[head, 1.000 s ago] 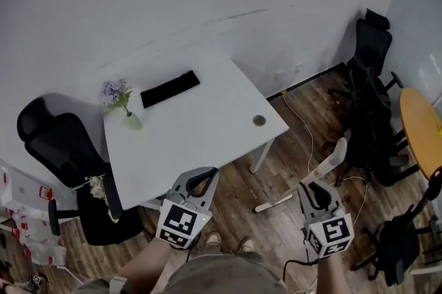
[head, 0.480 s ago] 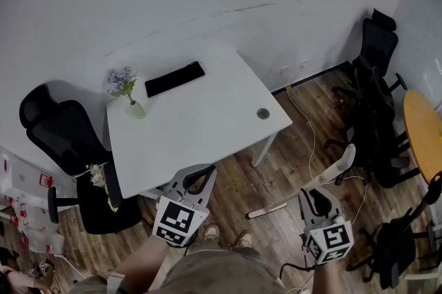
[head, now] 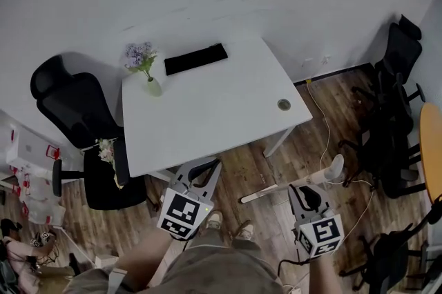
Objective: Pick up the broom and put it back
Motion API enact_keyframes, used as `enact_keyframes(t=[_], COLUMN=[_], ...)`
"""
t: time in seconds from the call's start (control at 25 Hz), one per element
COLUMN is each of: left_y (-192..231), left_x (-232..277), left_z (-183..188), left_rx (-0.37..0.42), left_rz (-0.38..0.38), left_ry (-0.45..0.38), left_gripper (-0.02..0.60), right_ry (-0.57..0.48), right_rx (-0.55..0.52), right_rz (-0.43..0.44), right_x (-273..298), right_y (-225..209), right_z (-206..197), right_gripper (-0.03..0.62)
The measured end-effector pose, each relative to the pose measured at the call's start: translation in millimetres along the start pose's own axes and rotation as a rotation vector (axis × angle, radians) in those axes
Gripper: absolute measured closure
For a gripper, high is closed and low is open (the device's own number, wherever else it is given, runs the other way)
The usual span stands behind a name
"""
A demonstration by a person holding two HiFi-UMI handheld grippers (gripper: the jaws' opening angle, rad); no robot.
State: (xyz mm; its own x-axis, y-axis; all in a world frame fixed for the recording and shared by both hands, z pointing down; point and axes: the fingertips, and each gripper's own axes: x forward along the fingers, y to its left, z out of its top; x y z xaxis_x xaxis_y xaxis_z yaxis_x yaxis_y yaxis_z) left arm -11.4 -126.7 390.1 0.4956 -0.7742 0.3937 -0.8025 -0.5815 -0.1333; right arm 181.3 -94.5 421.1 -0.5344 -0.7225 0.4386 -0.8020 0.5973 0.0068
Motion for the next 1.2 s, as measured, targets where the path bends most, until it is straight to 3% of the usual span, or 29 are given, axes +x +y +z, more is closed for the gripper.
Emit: enact_keyframes(t=[0.28,0.52,0.84,1.2], left_y=[19,32,40,41], left_x=[-4,-9,-11,7], left_z=[-38,-79,-151,-228], left_rx=[-0.044,-0.086,-0.159,-0.225], left_rz=[0.077,0.128,0.166,0.175], left_ry=[0.063,0.134,0.247,0.318], left_gripper=[0.566,0.566,0.566,0.566], right_ry=[0.068,0.058,0.146,0.225], right_rx=[-0.064,-0.078,-0.099,-0.108], right_rz=[0.113,0.21,0.303,0.352], right_x=[48,98,153,206], right_y=[19,44,82,104], right_z=[-8,-26,-83,-163], right_gripper=[0.499,0.499,0.499,0.499])
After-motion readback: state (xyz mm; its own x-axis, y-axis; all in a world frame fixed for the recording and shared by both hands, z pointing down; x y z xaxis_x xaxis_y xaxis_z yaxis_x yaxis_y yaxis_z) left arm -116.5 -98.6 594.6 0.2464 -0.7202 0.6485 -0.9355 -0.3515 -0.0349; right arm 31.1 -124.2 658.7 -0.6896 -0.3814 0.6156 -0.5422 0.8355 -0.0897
